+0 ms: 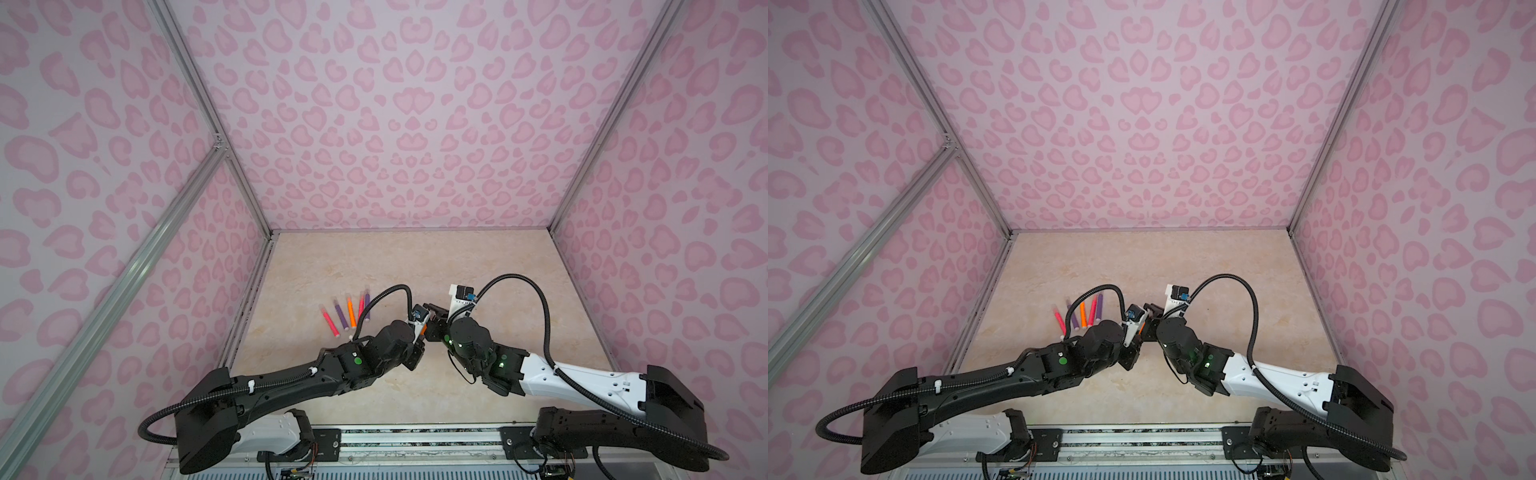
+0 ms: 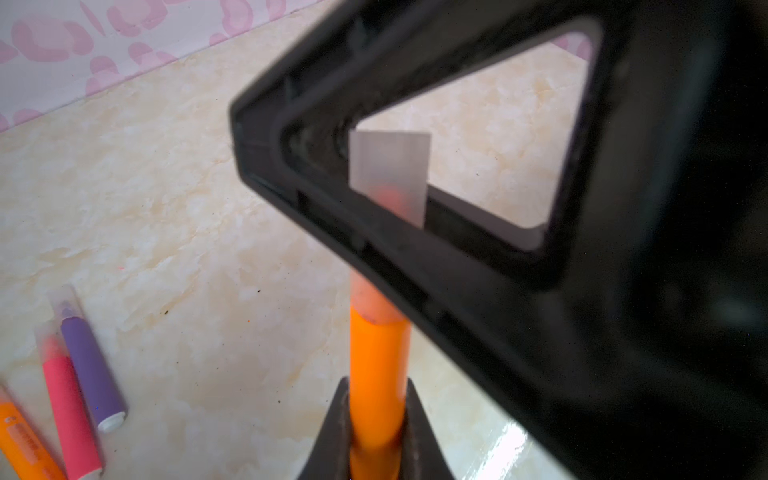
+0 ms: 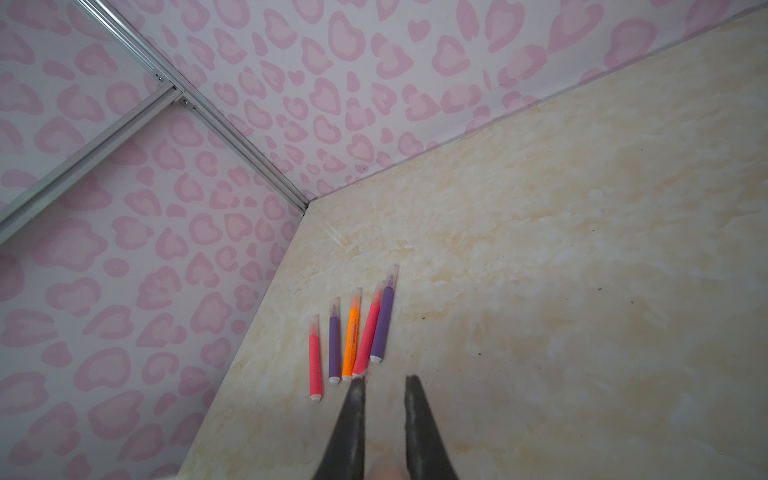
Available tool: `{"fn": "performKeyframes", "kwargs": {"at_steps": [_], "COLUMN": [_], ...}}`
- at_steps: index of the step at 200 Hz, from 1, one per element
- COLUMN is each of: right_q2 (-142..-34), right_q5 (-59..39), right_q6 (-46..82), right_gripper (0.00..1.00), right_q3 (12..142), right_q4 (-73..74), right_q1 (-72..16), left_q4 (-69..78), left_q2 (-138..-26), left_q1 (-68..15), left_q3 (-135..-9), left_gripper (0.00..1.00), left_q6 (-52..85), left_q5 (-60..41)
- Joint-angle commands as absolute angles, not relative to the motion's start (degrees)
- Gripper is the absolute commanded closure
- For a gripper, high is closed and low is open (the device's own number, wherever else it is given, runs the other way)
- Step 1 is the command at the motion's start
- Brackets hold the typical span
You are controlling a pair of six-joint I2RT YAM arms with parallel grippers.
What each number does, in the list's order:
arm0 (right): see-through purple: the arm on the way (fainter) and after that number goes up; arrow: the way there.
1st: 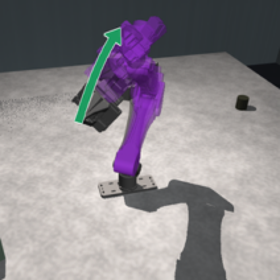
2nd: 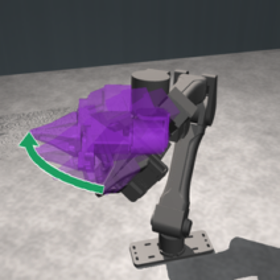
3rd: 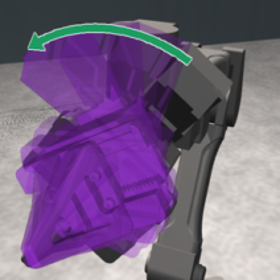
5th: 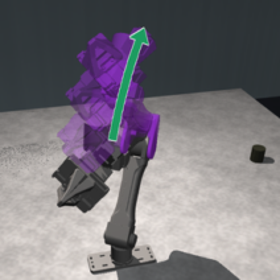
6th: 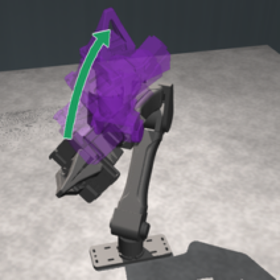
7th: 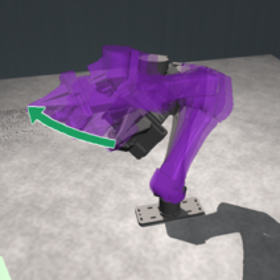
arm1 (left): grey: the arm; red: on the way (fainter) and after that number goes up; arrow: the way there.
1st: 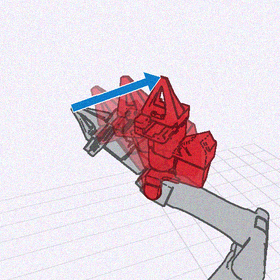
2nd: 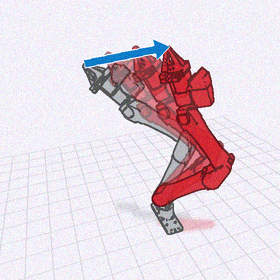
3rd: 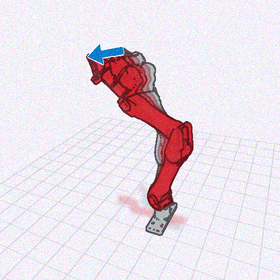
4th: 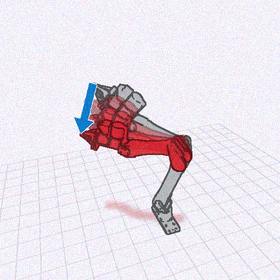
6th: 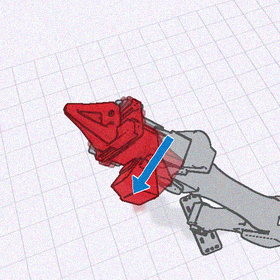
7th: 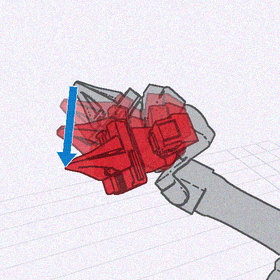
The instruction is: Insert the pens into the pen caps
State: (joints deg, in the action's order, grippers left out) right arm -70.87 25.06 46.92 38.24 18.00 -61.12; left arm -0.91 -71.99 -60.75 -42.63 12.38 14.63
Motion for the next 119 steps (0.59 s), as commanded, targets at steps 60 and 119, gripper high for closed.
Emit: {"fn": "performKeyframes", "kwargs": {"at_steps": [60, 119], "right_q2": [-71.98, -67.41], "right_q5": [20.13, 18.64], "right_q6": [48.95, 46.82], "right_gripper": [1.00, 1.00], "right_q3": [32.77, 30.02], "right_q4": [19.85, 22.00], "right_q1": [-64.18, -63.91], "left_q4": [10.53, 17.18], "left_q2": [-67.49, -65.27], "left_q1": [-53.78, -52.17], "left_q3": [-39.23, -36.33], "left_gripper": [0.96, 0.96], "left_q6": [19.58, 19.82], "left_q5": [13.14, 4.16]}}
